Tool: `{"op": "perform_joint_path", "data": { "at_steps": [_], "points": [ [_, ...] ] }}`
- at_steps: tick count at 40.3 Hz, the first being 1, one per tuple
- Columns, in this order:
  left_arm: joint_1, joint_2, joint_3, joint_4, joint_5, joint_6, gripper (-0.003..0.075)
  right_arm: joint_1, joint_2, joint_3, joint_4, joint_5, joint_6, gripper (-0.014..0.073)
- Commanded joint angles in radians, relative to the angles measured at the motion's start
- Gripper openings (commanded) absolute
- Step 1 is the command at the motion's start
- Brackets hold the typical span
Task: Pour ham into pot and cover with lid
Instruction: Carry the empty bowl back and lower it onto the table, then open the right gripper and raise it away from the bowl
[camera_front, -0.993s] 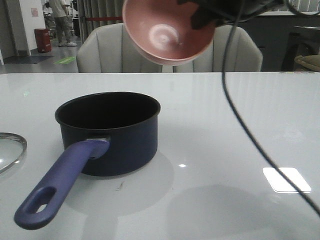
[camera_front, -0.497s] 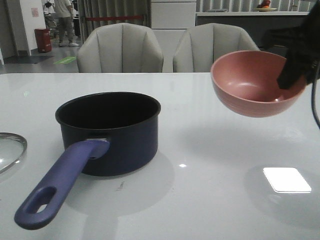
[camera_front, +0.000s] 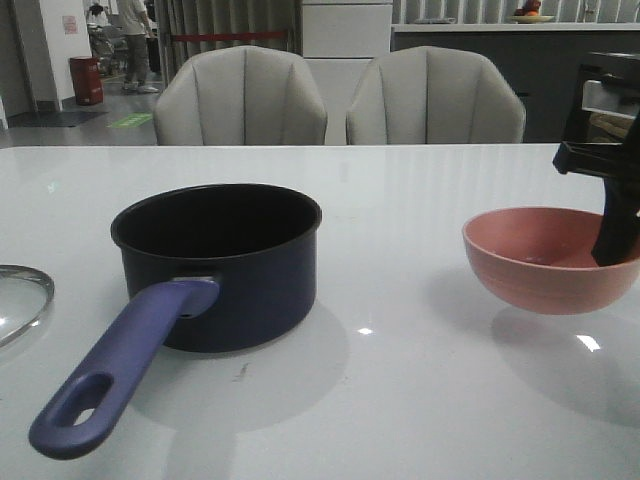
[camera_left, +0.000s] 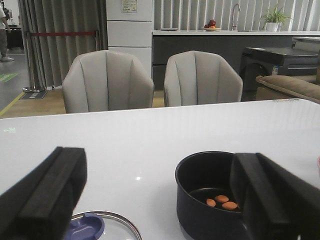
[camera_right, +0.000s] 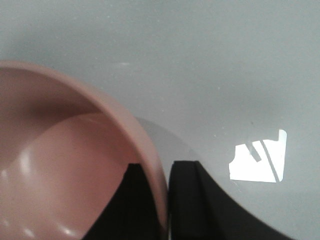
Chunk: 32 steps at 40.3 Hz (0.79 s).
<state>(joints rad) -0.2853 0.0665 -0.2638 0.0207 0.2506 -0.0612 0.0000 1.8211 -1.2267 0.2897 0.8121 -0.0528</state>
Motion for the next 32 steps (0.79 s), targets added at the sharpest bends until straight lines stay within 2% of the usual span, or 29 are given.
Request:
{"op": "perform_joint_path", "data": {
  "at_steps": [1, 6, 13, 18, 26, 32],
  "points": [
    [-0.01, 0.014, -0.028, -0.009, -0.086, -0.002, 0.0614, 0.0, -0.021, -0.084, 0.016, 0.036, -0.021, 0.0293],
    [-0.01, 0.014, -0.028, -0.009, -0.086, -0.002, 0.0614, 0.005, 0.009, -0.116, 0.016, 0.069, -0.021, 0.0354],
    [-0.01, 0.014, -0.028, -0.009, -0.086, -0.002, 0.0614, 0.01, 0.028, -0.118, 0.005, 0.068, -0.021, 0.0358],
    [-0.01, 0.014, -0.028, -0.009, -0.086, -0.002, 0.0614, 0.01, 0.027, -0.154, -0.078, 0.087, -0.028, 0.0358],
    [-0.01, 0.014, -0.028, -0.009, -0.086, -0.002, 0.0614, 0.01, -0.072, -0.195, -0.088, 0.113, -0.177, 0.0358],
    [-0.01, 0.014, -0.028, -0.009, -0.086, -0.002, 0.0614, 0.025, -0.226, -0.144, 0.022, 0.028, -0.292, 0.0356]
  ]
}}
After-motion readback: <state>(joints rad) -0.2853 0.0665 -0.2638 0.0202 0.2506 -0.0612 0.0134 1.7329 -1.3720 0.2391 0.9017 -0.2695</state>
